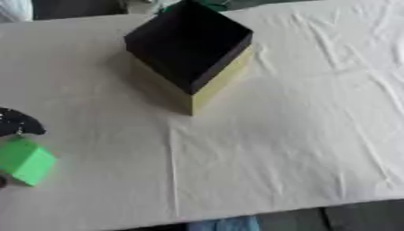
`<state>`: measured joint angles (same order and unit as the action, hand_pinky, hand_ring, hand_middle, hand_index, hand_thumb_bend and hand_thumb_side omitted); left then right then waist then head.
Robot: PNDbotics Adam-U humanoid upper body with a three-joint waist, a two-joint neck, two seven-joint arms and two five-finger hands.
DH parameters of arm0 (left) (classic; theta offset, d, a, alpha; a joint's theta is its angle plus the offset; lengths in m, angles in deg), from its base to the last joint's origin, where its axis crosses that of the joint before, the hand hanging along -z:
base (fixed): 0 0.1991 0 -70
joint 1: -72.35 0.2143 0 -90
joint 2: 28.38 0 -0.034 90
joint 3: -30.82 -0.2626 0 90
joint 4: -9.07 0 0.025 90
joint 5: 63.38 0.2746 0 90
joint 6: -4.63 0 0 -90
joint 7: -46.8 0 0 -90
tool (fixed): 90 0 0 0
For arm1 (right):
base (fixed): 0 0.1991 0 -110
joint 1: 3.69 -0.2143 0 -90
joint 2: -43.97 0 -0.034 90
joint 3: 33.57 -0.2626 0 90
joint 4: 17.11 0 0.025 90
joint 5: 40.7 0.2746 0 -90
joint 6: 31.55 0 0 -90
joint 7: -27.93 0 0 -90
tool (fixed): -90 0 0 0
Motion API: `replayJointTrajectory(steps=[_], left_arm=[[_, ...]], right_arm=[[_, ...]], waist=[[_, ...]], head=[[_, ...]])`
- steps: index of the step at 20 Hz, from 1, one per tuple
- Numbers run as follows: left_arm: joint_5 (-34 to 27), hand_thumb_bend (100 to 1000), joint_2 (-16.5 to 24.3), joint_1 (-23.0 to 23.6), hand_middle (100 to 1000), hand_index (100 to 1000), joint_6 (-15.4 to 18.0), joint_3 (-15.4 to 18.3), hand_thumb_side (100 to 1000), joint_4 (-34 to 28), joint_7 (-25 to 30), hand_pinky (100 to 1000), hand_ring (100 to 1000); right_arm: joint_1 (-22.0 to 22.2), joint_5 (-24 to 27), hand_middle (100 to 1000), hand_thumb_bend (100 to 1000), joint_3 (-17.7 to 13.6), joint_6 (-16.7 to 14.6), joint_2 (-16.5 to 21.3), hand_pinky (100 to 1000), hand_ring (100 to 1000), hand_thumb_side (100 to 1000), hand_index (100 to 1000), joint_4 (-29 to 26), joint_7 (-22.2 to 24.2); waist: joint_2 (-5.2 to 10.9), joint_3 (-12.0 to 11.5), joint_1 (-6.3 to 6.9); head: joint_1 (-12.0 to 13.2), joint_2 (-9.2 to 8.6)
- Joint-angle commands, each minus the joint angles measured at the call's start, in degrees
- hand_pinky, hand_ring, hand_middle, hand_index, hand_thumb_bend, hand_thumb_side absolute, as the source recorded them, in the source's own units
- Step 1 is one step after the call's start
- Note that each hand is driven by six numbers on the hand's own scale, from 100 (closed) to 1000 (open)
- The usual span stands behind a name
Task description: Pick up objects on the table and place them in the box.
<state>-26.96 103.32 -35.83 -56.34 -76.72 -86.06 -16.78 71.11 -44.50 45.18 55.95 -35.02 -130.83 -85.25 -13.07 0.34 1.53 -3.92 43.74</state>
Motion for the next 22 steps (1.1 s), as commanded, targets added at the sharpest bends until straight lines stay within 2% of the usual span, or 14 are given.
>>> replayJointTrajectory(steps=[1,10,11,13,18,19,22], left_arm=[[-0.40,478,0.89,-1.20,866,963,0.50,0.07,244,0.50,0.43,767,898],[-1.09,414,0.16,-2.20,812,912,1.71,-0.84,221,1.70,1.12,727,867],[-1.22,347,0.10,-2.21,765,868,1.78,-0.84,210,1.71,1.10,688,837],[-1.90,328,-0.01,-2.23,747,850,1.80,-0.82,210,1.89,0.82,671,825],[-2.74,245,-0.07,-2.33,629,749,1.75,-0.92,194,1.95,0.64,595,761],[-2.87,241,-0.07,-2.30,627,747,1.75,-0.91,177,1.96,0.70,592,756],[-3.25,131,0.17,-2.22,636,755,1.57,-0.63,100,1.73,1.04,578,743]], right_arm=[[-0.90,0.47,692,100,-0.27,-0.03,0.69,674,731,1000,792,-0.88,0.22],[-0.93,0.56,690,100,-0.26,0.35,0.41,672,730,1000,791,-0.88,0.45],[-0.96,0.56,690,100,-0.27,0.38,0.38,672,730,1000,791,-0.88,0.45],[-1.00,0.55,690,100,-0.30,0.44,0.35,672,730,1000,791,-0.88,0.45],[-0.96,0.55,688,100,-0.38,0.73,0.19,671,729,1000,790,-0.88,0.29],[-0.93,0.52,688,100,-0.38,0.80,0.21,671,729,1000,790,-0.88,0.29],[-0.91,0.52,687,100,-0.44,0.88,0.29,671,729,1000,790,-0.88,0.18]], waist=[[0.67,0.07,0.02],[0.47,0.16,0.15],[0.46,0.16,0.17],[0.44,0.19,0.23],[0.41,0.30,0.34],[0.40,0.32,0.34],[0.40,0.29,0.41]], head=[[0.30,0.38],[0.34,0.38],[0.35,0.38],[0.37,0.38],[0.38,0.38],[0.32,0.38],[0.23,0.38]])
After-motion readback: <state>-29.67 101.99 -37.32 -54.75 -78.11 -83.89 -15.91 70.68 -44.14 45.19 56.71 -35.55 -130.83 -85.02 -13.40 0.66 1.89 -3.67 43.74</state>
